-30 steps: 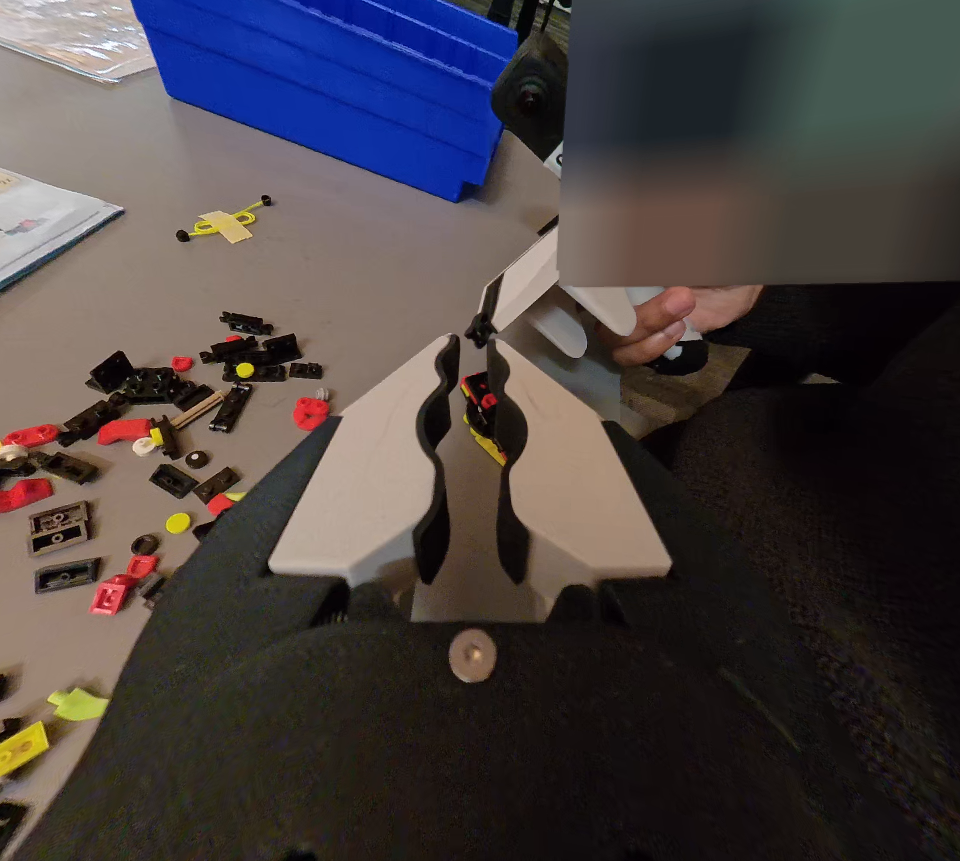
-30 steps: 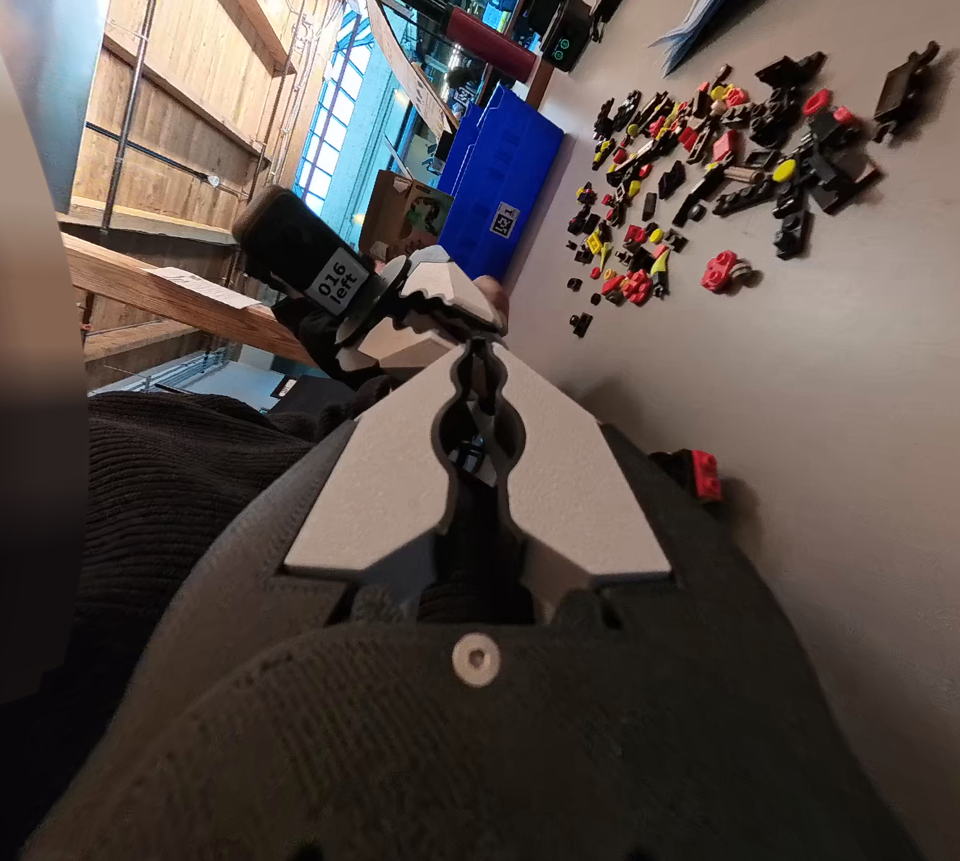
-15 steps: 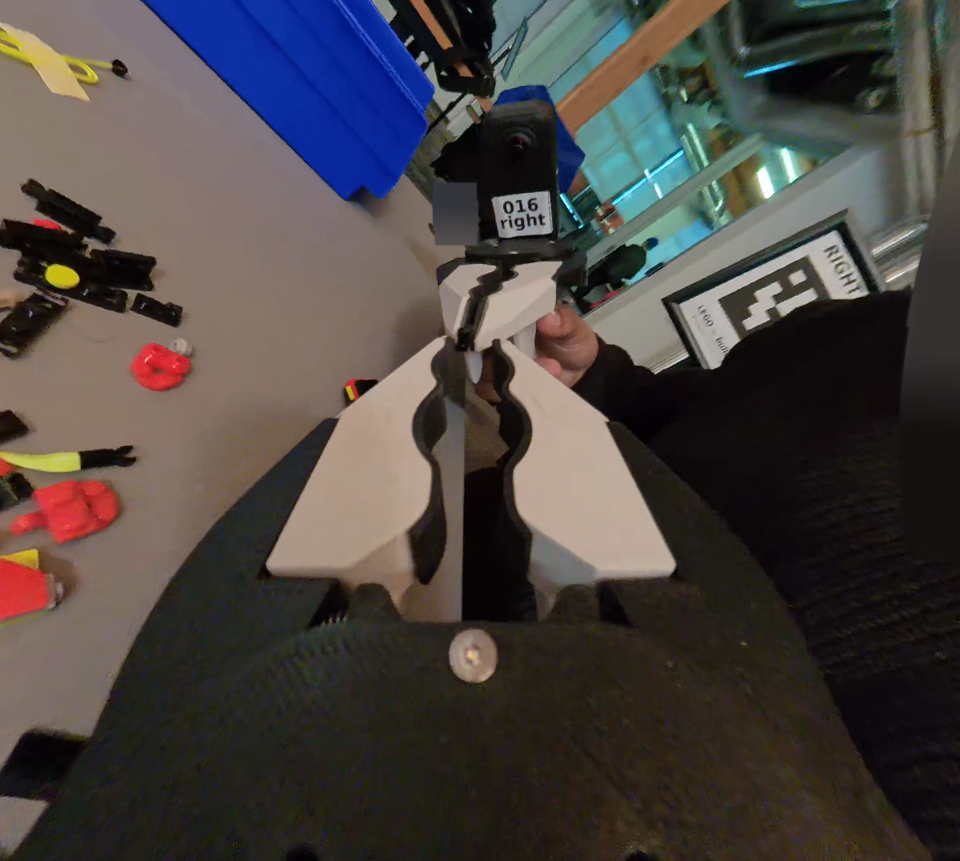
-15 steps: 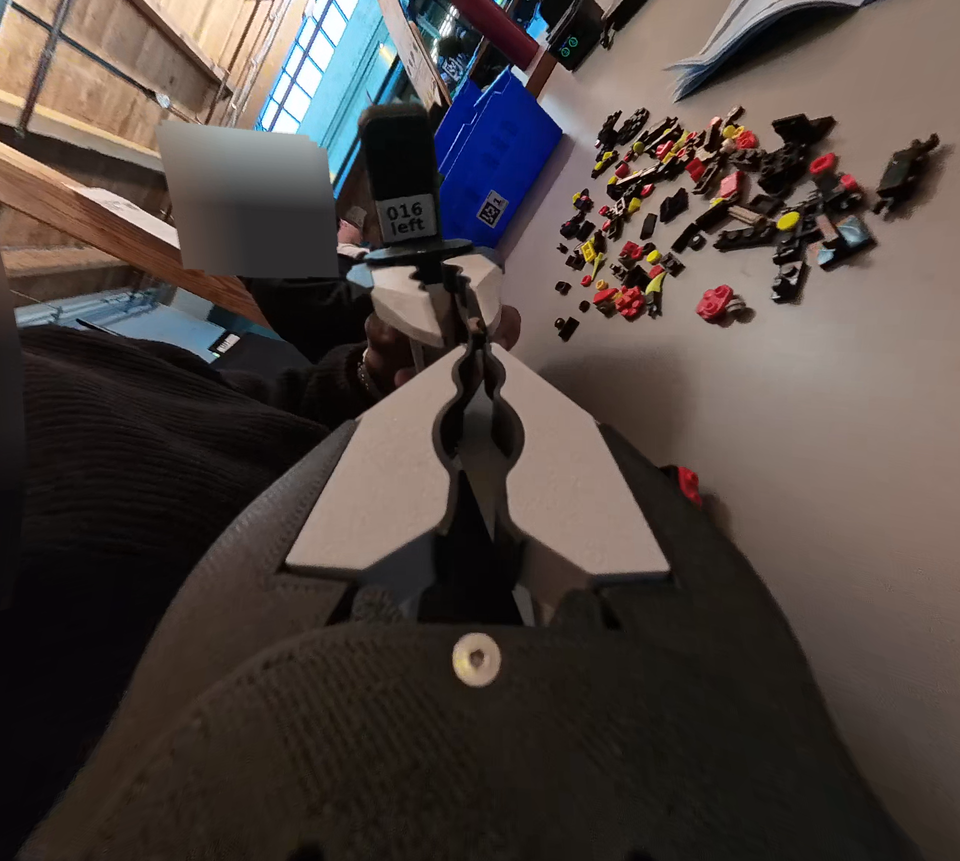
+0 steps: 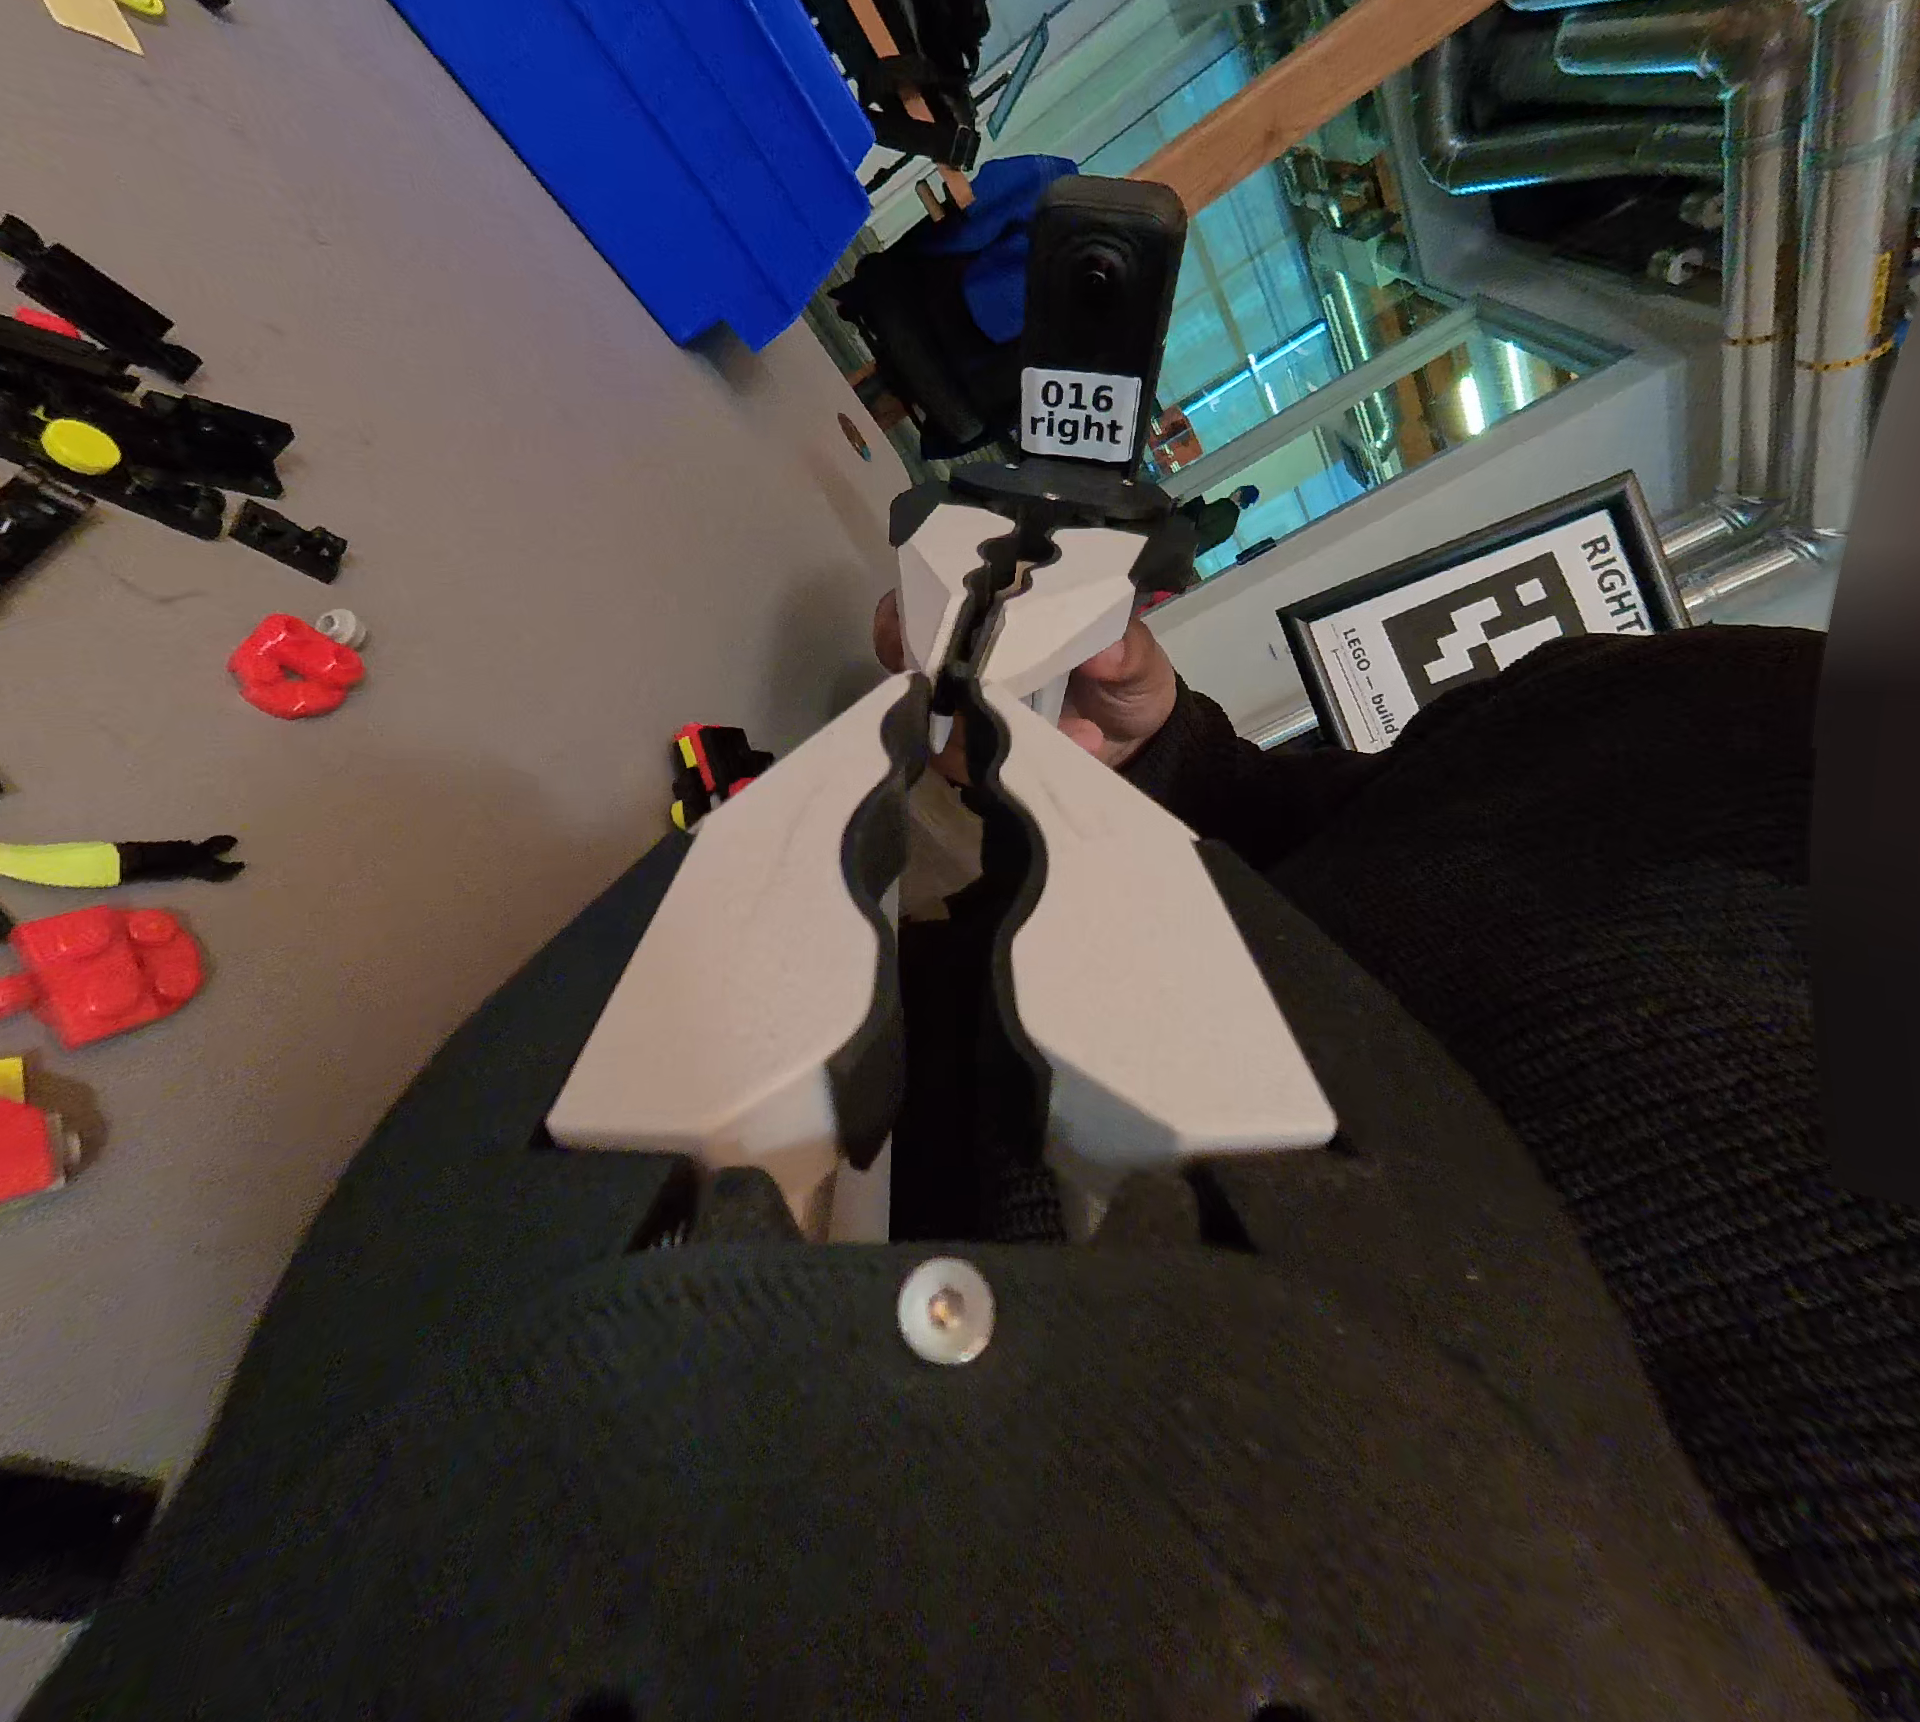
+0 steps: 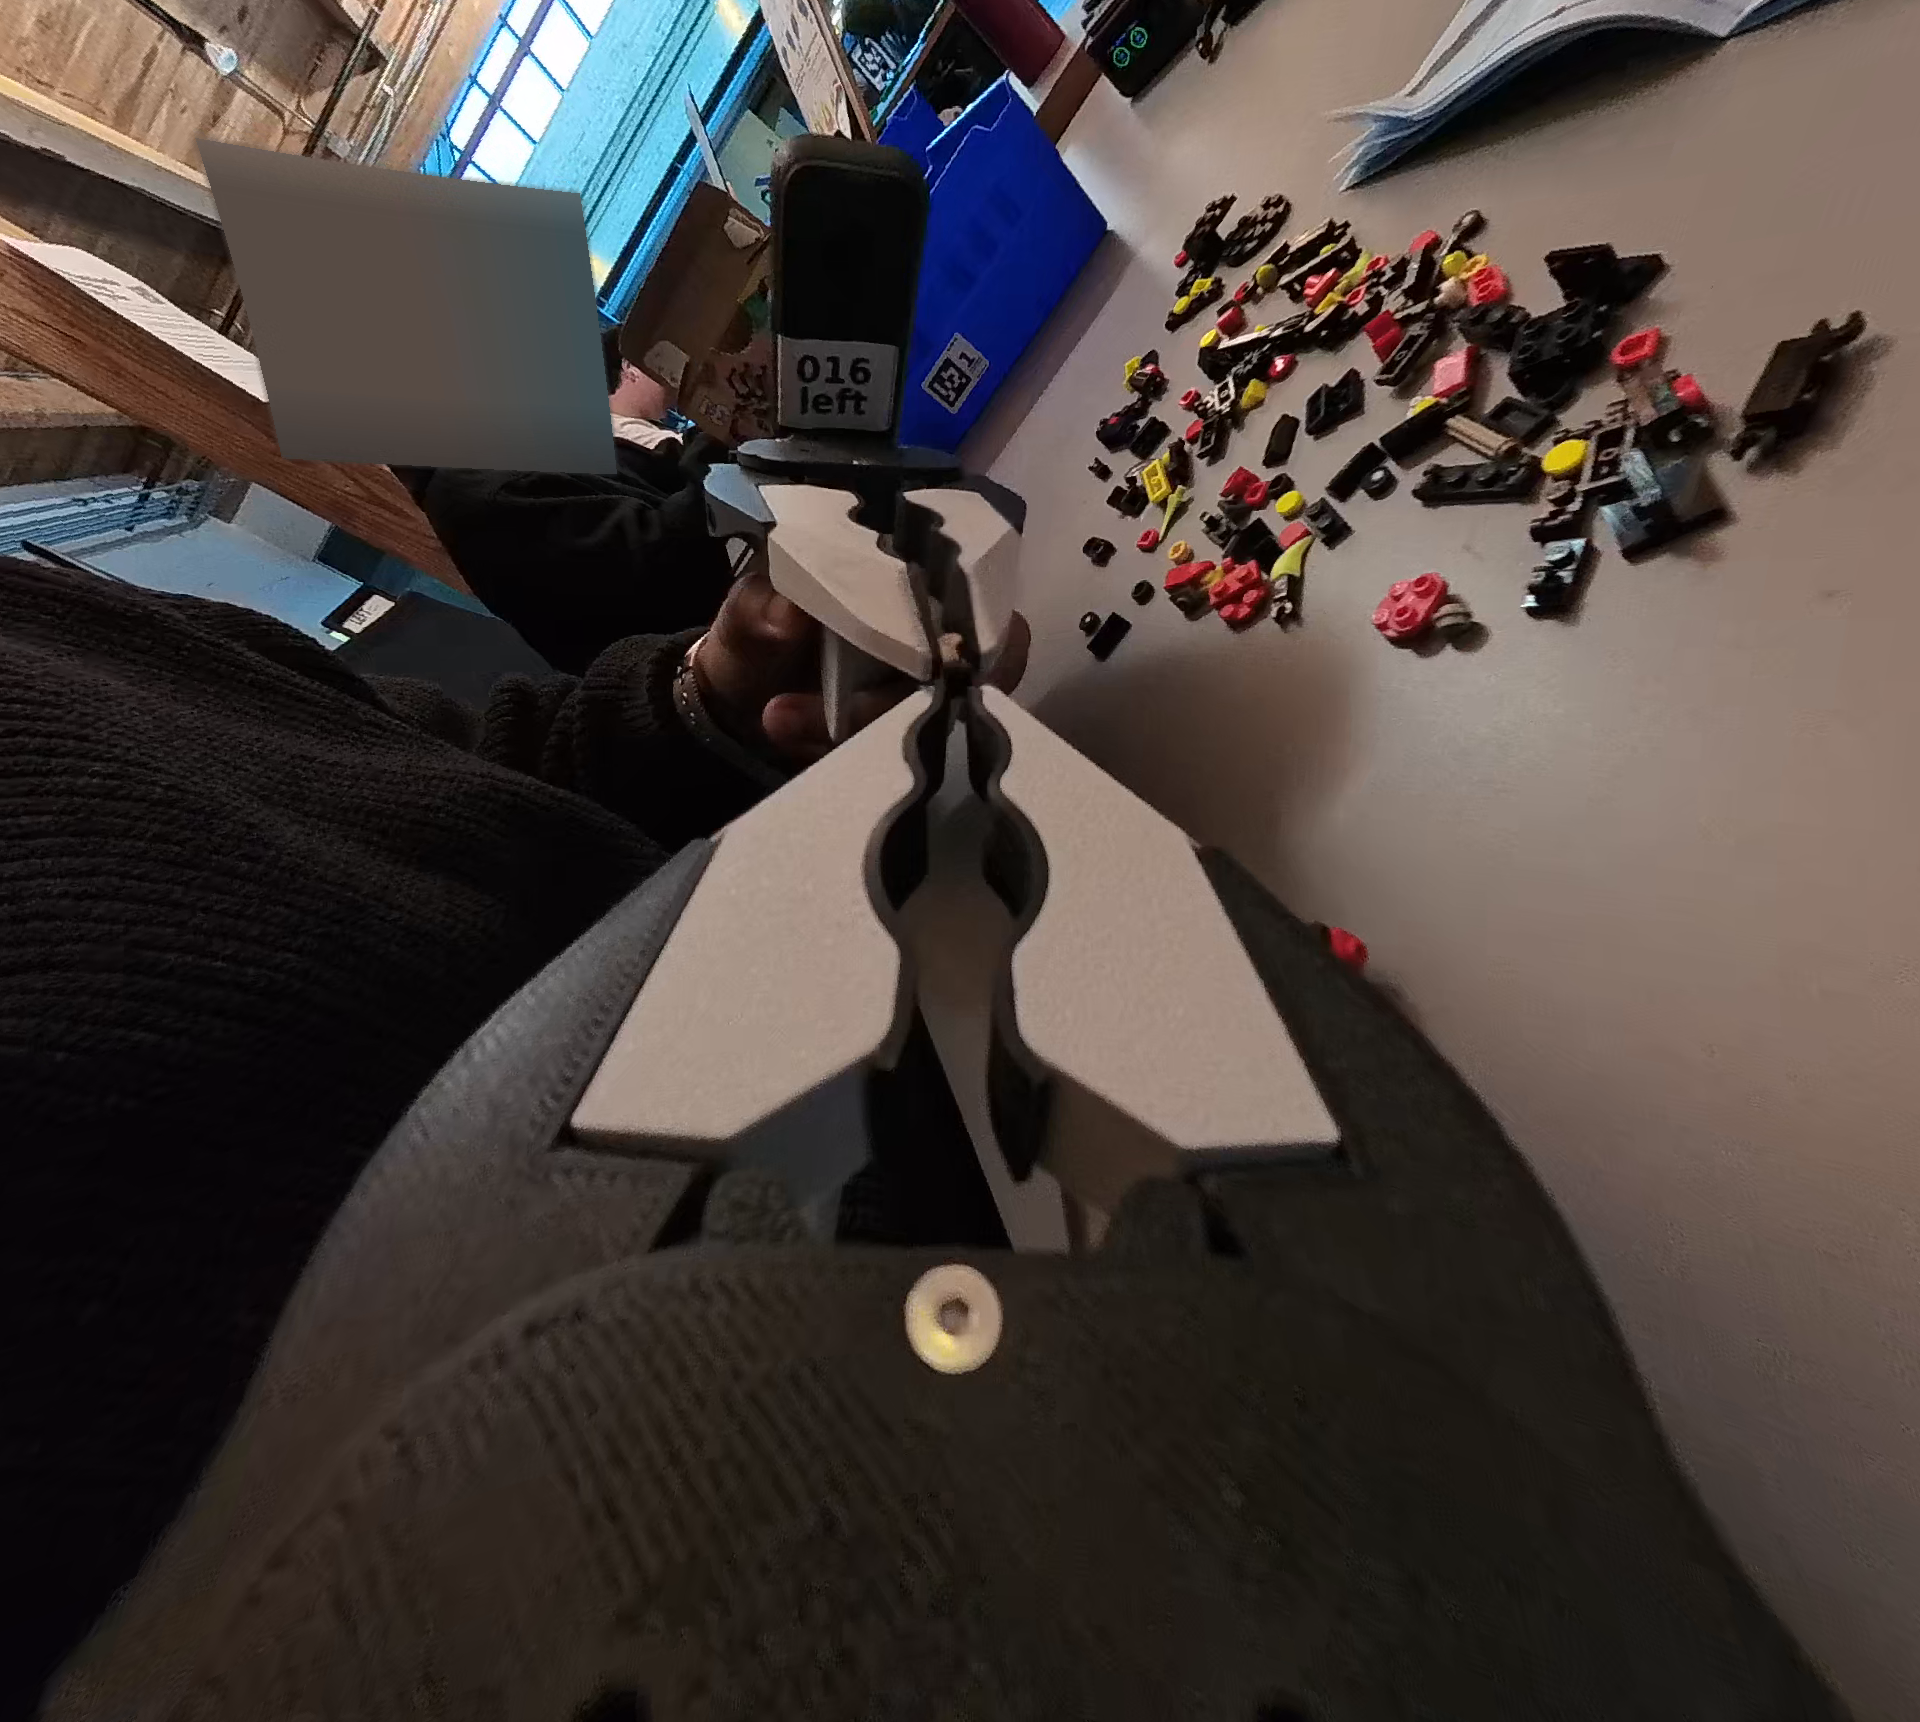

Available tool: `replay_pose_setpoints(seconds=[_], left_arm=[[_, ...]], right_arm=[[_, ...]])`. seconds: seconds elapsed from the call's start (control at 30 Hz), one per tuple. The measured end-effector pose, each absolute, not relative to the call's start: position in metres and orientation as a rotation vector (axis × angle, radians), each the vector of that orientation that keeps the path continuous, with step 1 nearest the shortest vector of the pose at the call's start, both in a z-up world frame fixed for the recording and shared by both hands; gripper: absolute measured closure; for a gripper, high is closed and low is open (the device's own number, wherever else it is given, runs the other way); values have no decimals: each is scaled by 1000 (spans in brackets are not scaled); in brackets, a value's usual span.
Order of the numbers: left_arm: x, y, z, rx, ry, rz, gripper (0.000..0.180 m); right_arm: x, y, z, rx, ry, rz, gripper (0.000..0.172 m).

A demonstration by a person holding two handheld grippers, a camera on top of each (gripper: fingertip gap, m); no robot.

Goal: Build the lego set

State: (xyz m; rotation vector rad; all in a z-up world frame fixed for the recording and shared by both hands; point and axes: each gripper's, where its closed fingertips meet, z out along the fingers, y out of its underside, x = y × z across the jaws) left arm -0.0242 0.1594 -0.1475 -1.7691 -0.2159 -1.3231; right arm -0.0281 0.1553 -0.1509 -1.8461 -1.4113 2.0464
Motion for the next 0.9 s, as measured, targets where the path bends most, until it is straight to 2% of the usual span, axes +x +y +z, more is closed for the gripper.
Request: replay_pose_setpoints(seconds=[0.17,0.33,0.43,0.6,0.9], left_arm=[[-25,161,-151,-1774,-242,-1348,178],[-27,163,-168,-1859,-278,-1316,178],[-22,164,-186,-1968,-280,-1283,178],[-10,165,-195,-2012,-297,-1366,178],[-6,172,-212,-2108,-328,-1347,178]], right_arm=[[-27,163,-154,-1859,-1408,1992,169],[-13,198,-170,-1881,-1496,1635,149],[0,199,-184,-1945,-1633,1434,150],[23,173,-209,-2028,-1896,1333,151],[17,173,-231,-1987,-1950,1227,149]])
